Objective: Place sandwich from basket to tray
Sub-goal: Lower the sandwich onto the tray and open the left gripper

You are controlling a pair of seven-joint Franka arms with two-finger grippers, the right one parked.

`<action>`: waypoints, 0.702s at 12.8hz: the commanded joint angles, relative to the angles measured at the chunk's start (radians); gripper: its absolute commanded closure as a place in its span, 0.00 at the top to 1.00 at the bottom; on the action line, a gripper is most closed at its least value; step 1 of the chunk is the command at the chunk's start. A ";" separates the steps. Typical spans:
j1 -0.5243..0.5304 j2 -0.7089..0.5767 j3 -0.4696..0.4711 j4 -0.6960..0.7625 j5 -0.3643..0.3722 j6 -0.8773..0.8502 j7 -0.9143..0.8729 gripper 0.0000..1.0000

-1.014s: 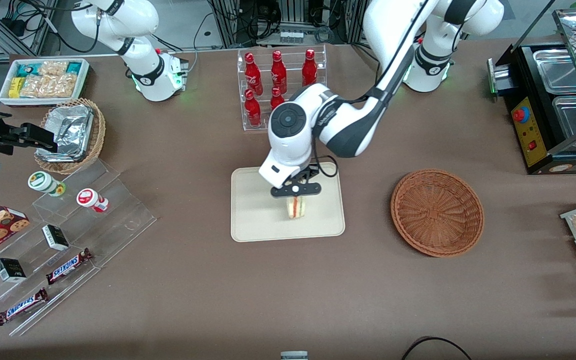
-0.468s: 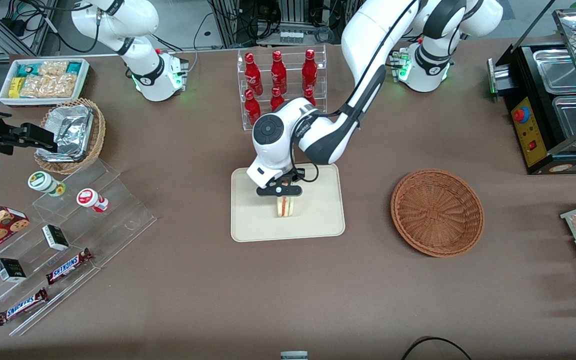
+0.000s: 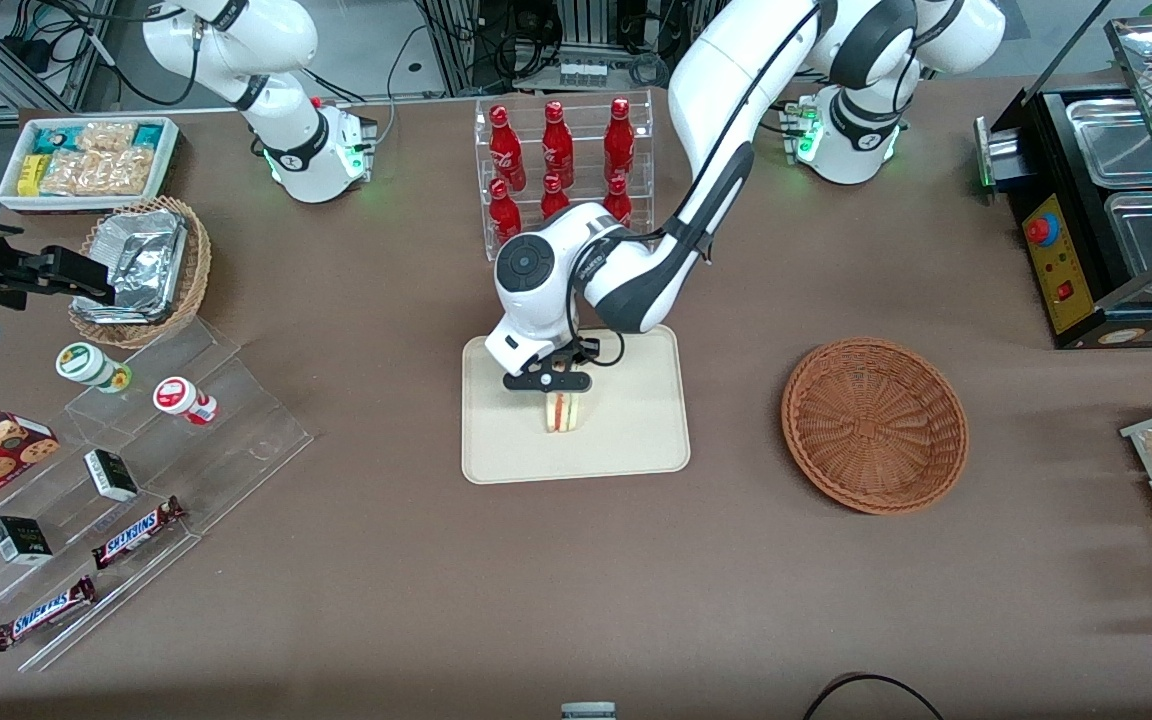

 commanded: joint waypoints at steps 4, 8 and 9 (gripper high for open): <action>-0.017 0.021 0.017 0.029 0.014 -0.008 -0.025 0.49; -0.022 0.015 0.017 0.029 0.015 -0.009 -0.083 1.00; -0.022 0.012 0.017 0.031 0.015 -0.009 -0.085 1.00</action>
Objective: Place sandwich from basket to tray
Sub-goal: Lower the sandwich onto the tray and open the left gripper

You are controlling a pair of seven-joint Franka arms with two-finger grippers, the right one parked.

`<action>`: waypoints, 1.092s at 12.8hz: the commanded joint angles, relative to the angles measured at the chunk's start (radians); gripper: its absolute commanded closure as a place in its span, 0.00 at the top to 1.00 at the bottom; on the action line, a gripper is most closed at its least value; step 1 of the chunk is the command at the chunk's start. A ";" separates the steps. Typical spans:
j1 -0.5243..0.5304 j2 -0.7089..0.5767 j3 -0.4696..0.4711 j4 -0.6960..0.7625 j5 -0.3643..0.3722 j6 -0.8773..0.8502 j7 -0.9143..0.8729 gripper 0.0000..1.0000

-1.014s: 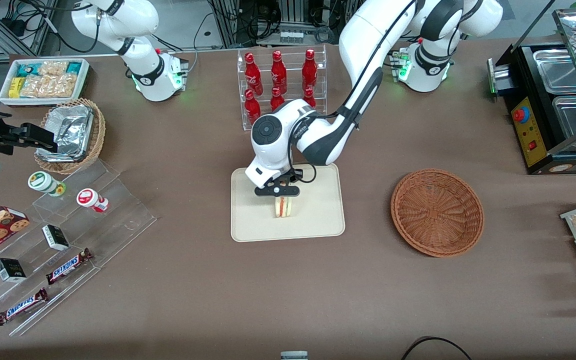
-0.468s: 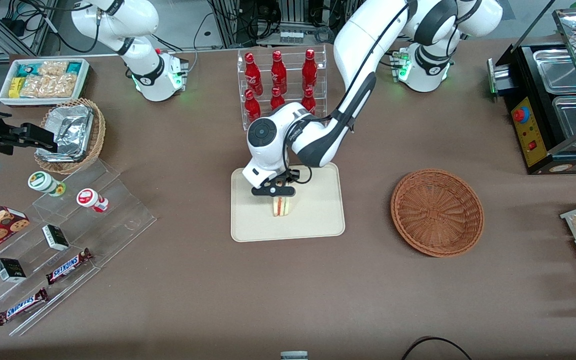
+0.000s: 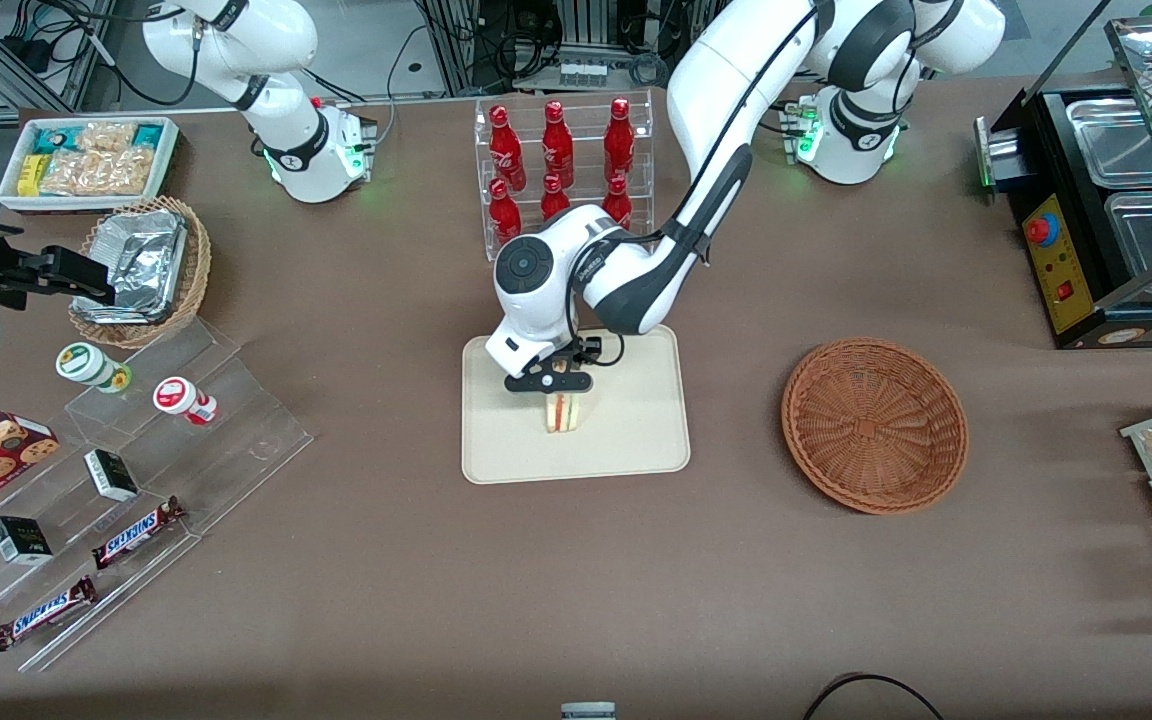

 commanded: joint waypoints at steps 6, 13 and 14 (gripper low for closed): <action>-0.009 -0.046 0.021 0.029 0.005 -0.015 -0.043 1.00; 0.124 -0.264 0.050 0.008 -0.004 -0.194 -0.074 1.00; 0.147 -0.313 0.051 -0.017 -0.002 -0.229 -0.083 1.00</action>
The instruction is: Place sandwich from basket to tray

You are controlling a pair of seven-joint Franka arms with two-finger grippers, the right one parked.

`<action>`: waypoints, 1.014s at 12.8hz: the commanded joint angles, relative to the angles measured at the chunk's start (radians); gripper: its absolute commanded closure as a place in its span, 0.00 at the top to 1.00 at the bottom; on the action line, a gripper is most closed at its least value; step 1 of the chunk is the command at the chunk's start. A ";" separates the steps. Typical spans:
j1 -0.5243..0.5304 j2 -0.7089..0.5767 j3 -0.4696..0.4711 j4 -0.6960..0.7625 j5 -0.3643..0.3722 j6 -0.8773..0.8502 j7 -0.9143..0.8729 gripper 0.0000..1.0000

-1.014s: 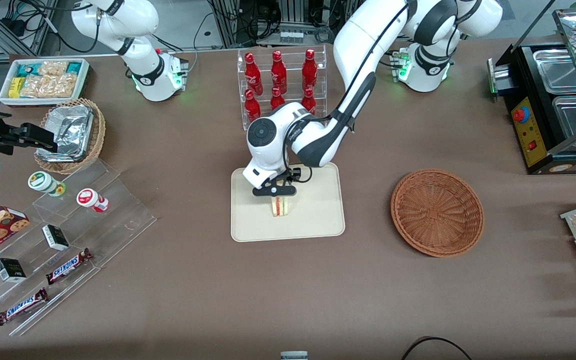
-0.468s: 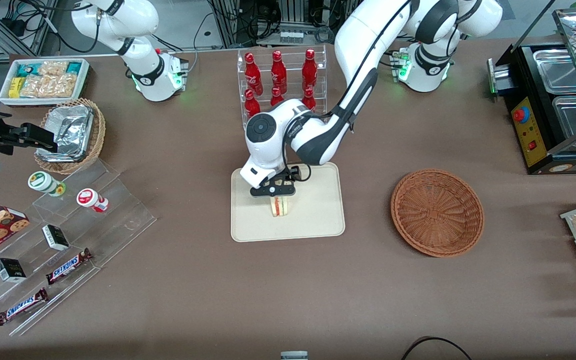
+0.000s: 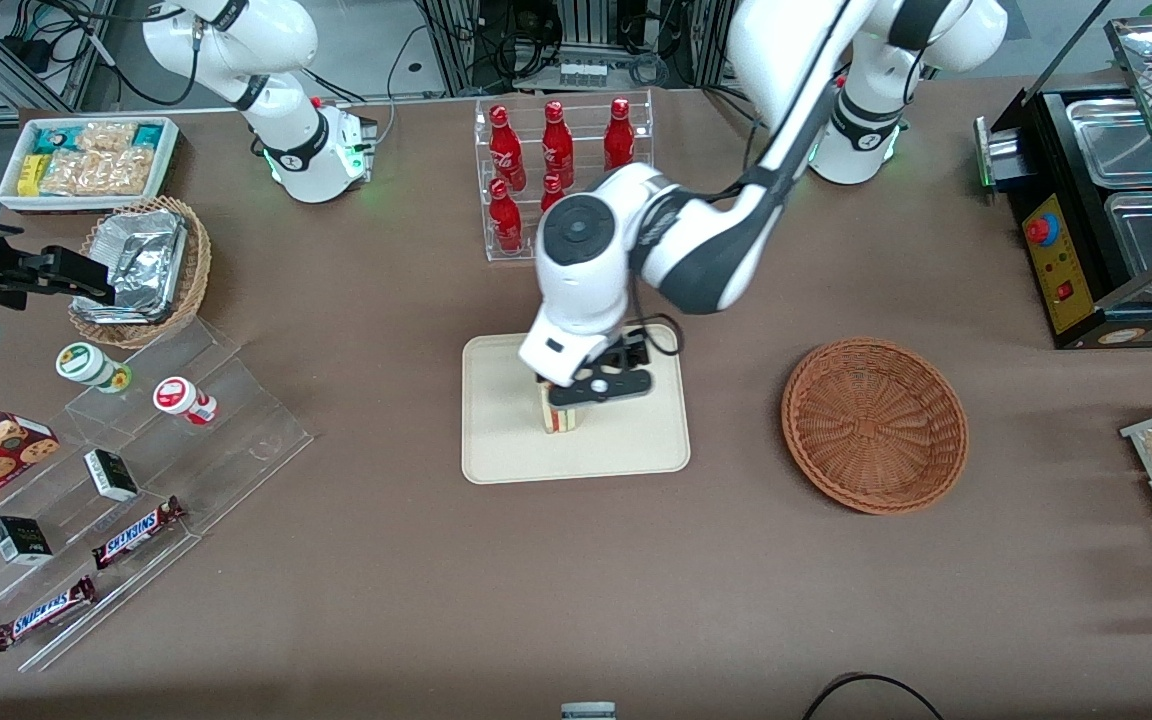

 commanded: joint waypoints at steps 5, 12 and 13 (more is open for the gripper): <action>0.200 -0.348 -0.006 -0.209 0.001 -0.164 0.023 1.00; 0.400 -0.523 -0.006 -0.307 -0.002 -0.282 0.319 1.00; 0.424 -0.532 -0.006 -0.307 -0.002 -0.300 0.361 1.00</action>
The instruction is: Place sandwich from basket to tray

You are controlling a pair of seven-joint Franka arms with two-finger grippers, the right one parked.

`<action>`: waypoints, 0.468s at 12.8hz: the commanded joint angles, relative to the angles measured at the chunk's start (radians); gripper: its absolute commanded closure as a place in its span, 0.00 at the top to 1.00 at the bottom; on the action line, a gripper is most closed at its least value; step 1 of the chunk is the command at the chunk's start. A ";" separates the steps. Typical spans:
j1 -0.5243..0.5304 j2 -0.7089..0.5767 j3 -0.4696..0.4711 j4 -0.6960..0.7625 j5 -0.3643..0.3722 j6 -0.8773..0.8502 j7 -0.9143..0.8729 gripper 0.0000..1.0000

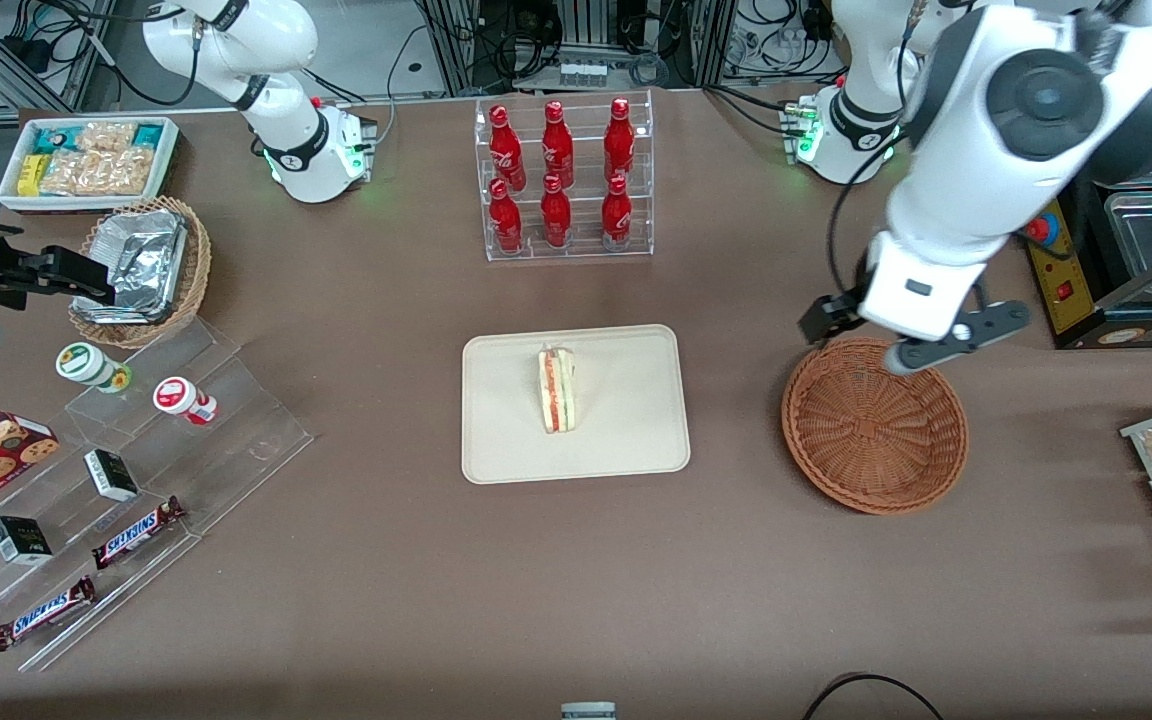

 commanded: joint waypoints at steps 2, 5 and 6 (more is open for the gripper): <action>0.097 -0.063 -0.013 -0.035 -0.002 -0.059 0.164 1.00; 0.146 -0.100 -0.008 -0.072 -0.002 -0.060 0.256 1.00; 0.169 -0.112 -0.008 -0.083 -0.004 -0.062 0.300 1.00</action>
